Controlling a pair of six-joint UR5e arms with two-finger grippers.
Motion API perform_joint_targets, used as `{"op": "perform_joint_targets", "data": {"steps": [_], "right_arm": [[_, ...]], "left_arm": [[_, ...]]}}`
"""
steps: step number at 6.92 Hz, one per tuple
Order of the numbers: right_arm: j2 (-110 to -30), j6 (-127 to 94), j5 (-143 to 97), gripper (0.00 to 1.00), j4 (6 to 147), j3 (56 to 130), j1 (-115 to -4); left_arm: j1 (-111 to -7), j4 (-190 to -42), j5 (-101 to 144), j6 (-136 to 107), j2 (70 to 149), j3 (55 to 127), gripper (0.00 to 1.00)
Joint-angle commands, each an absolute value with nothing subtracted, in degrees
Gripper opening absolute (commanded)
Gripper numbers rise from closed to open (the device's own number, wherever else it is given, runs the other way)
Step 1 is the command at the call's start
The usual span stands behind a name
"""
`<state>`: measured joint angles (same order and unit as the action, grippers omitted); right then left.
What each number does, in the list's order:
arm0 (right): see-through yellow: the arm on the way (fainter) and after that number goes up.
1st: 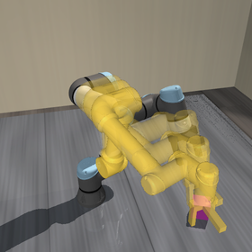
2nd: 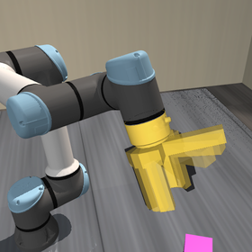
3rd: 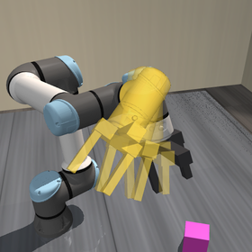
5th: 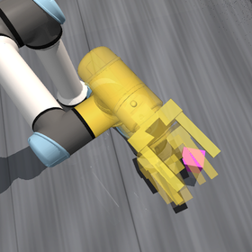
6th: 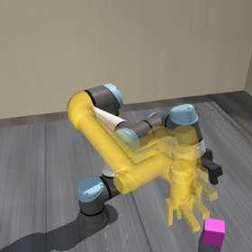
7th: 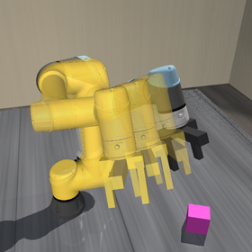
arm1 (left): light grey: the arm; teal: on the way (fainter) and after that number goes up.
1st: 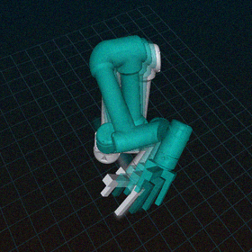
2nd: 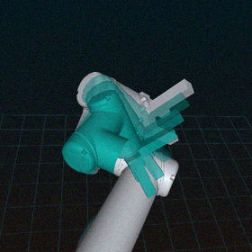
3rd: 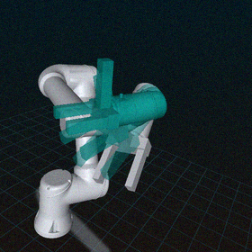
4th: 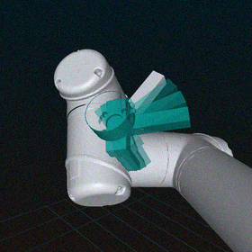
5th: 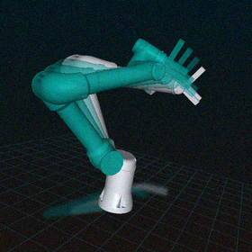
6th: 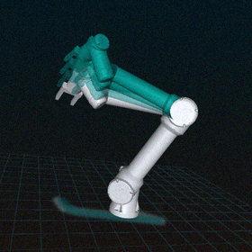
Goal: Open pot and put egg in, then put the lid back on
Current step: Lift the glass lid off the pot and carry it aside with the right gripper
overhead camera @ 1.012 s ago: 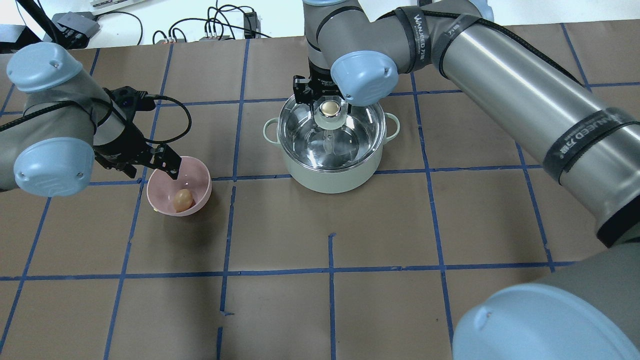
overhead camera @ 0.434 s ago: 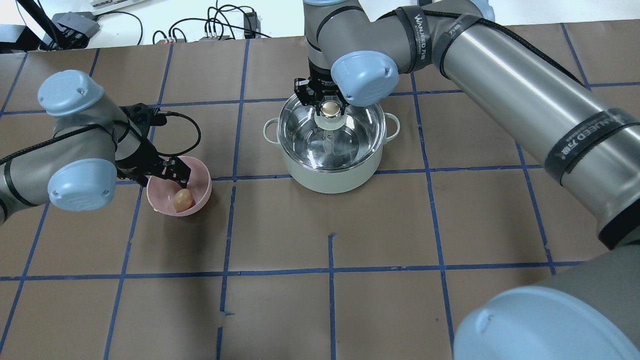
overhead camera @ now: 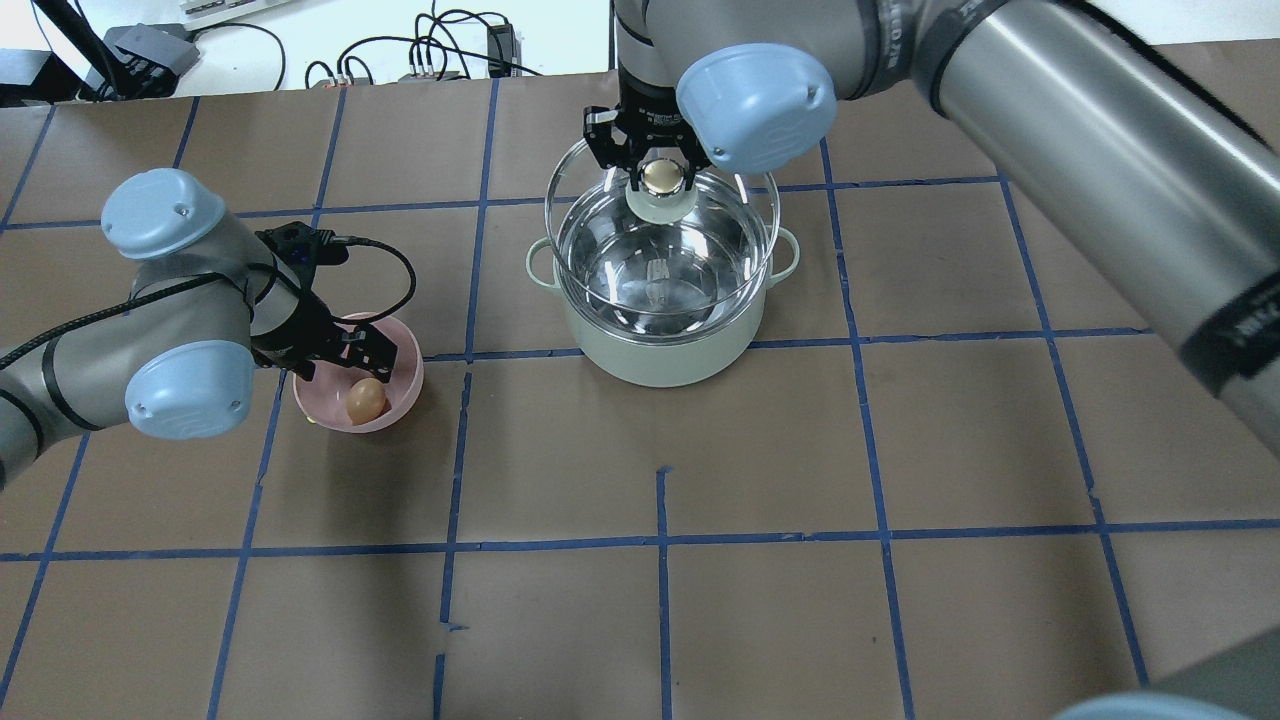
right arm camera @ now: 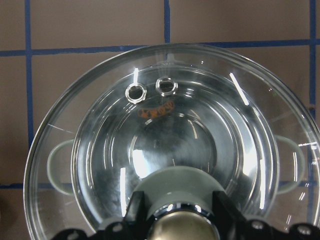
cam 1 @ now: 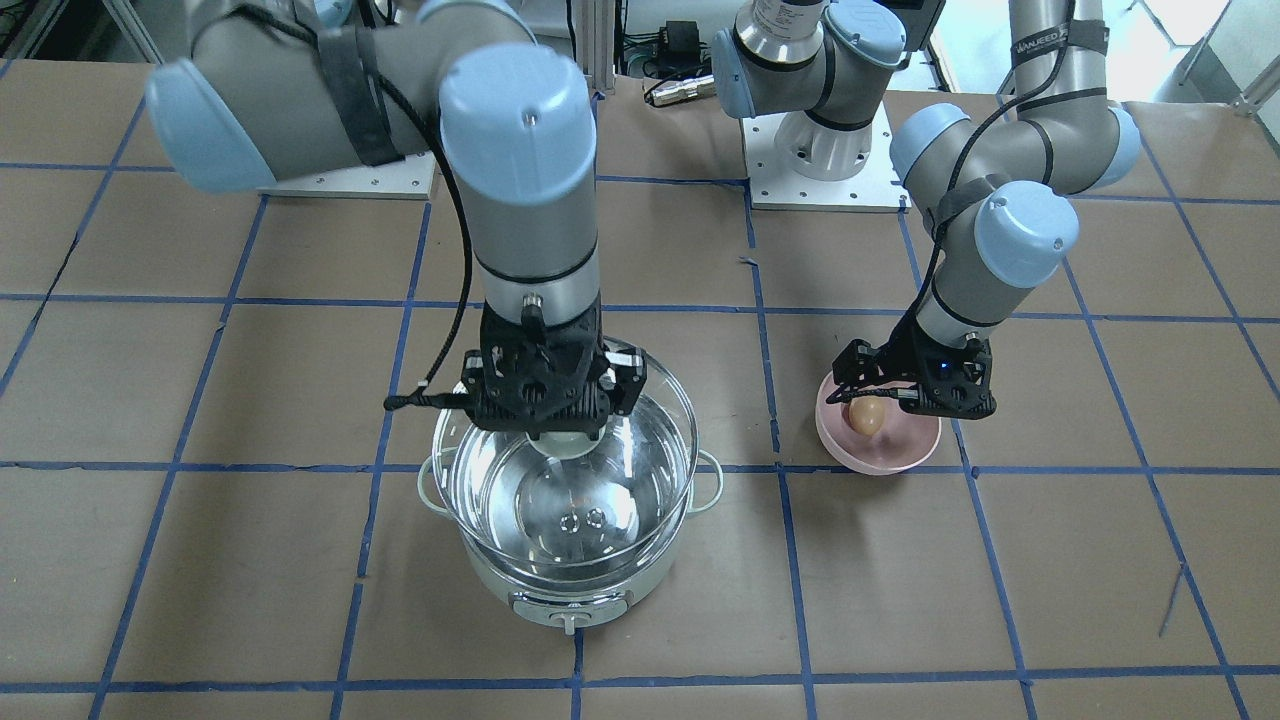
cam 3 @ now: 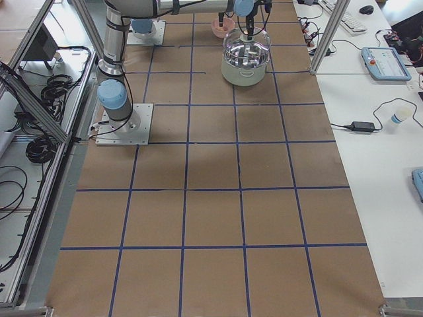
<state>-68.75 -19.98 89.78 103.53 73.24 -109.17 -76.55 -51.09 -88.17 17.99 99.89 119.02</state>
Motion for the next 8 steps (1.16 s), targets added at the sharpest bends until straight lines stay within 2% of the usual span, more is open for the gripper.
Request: {"op": "perform_joint_targets", "data": {"steps": [1, 3, 4, 5, 8], "right_arm": [[-78.7, -19.16, 89.47, 0.02, 92.43, 73.9, -106.11], [-84.01, -15.41, 88.16, 0.02, 86.42, 77.15, -95.33], [-86.11, -8.86, 88.42, 0.01, 86.22, 79.78, -93.27], [-88.39, -5.83, 88.68, 0.01, 86.66, 82.85, -92.21], [-88.86, -5.71, 88.24, 0.02, 87.71, 83.58, -92.11]], "left_arm": [[-76.55, -50.01, -88.07, 18.02, 100.99, 119.18, 0.99], [-76.55, -50.01, -88.07, 18.02, 101.16, 119.35, 0.99], [-76.55, -49.92, -87.98, 17.93, 101.25, 119.7, 0.99], [-76.55, -49.14, -87.98, 18.02, 101.69, 119.88, 0.99], [-76.55, -46.32, -87.98, 17.67, 104.15, 119.88, 0.99]]}}
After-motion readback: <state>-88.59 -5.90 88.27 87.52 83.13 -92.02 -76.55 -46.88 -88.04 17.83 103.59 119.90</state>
